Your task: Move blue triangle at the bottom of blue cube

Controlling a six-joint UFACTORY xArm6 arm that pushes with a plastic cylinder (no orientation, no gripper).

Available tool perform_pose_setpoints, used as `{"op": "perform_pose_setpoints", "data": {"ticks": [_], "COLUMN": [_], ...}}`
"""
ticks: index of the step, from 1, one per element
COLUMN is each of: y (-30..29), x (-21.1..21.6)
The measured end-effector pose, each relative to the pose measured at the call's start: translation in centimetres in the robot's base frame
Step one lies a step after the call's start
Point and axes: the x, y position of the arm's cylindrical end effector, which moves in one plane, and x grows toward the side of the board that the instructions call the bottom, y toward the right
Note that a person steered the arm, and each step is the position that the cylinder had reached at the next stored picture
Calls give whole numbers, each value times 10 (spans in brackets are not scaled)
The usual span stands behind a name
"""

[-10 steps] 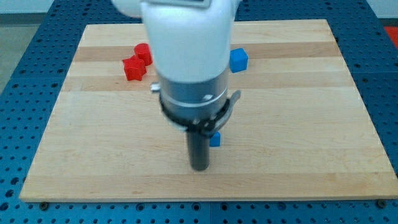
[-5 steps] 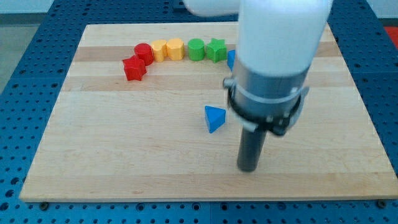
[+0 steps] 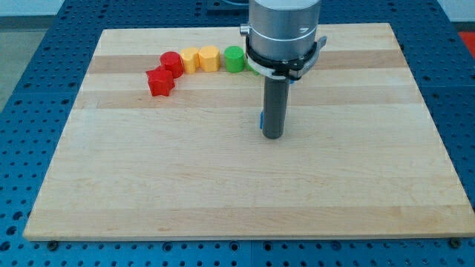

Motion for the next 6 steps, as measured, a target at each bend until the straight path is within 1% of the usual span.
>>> {"op": "perform_pose_setpoints", "data": {"ticks": [3,4,5,6], "y": [14,10,-9,-35], "x": [-39,-27,-4,-7]}}
